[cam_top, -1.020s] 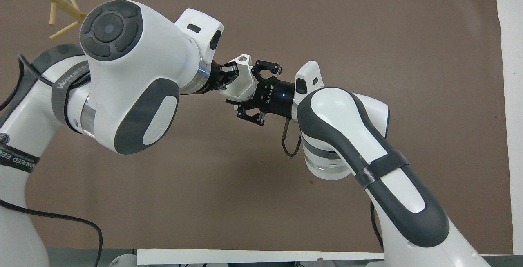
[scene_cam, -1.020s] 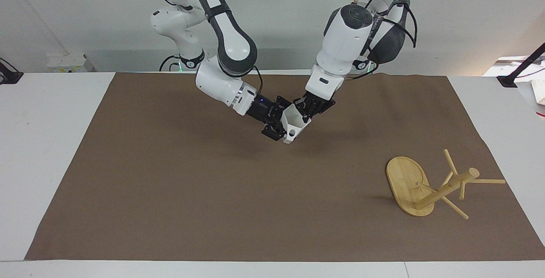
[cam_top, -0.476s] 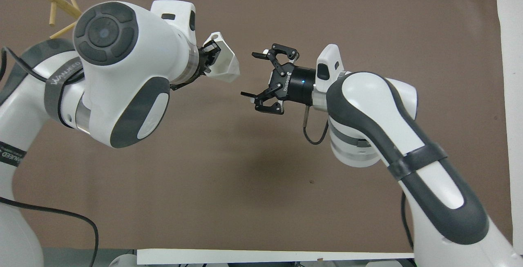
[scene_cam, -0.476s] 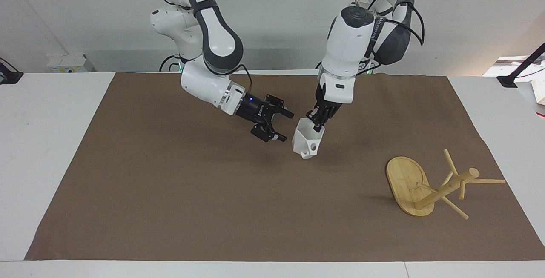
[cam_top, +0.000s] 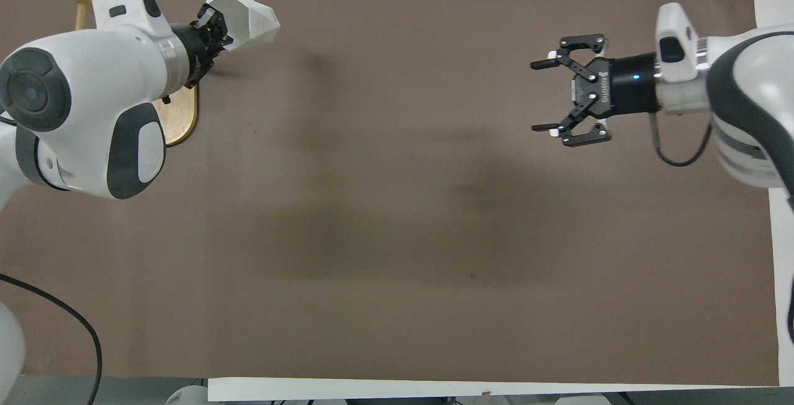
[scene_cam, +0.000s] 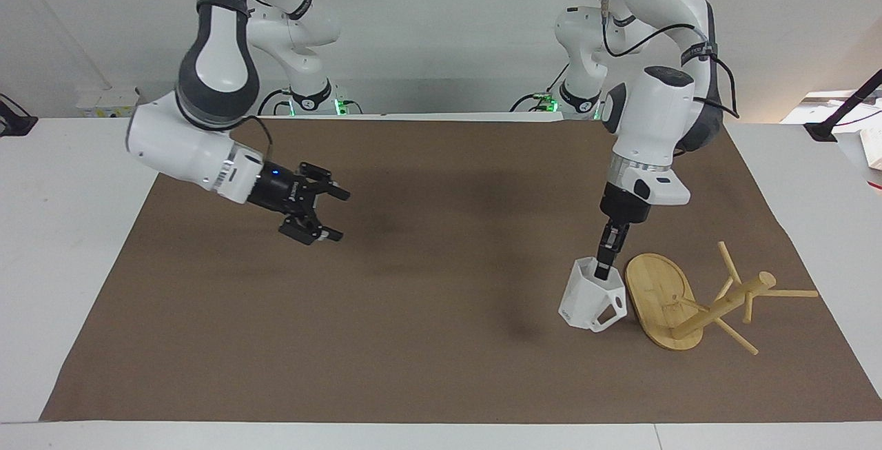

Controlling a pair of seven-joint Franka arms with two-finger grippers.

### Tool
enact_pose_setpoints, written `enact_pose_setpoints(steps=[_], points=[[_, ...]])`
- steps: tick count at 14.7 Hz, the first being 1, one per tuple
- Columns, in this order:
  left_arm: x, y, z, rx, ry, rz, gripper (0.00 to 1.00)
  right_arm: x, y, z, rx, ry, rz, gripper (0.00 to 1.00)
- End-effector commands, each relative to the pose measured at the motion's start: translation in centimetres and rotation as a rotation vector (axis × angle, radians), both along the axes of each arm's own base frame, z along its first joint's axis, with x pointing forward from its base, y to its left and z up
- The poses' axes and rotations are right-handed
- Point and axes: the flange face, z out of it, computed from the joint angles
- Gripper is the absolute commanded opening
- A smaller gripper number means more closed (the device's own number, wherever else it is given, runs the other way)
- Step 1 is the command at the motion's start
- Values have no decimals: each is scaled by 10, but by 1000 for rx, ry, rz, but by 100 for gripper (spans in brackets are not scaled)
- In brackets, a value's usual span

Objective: Hang cup on rack
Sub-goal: 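Carry the cup to the rack while the right gripper withdraws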

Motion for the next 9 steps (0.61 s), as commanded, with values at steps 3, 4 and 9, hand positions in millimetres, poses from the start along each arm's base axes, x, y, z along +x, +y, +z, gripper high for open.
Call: enact_pose_setpoints(steps=[3,4,9], points=[[-9,69,-2,-37,-114,123,0,-18,-42,98,-417,226,-210,100],[-10,74,-3,-37,-111,132,0,-27,-41,116,-506,257,-300,100],[-22,88,-23,-8,-23,146,0,-63,-53,157,-743,435,-792,100]])
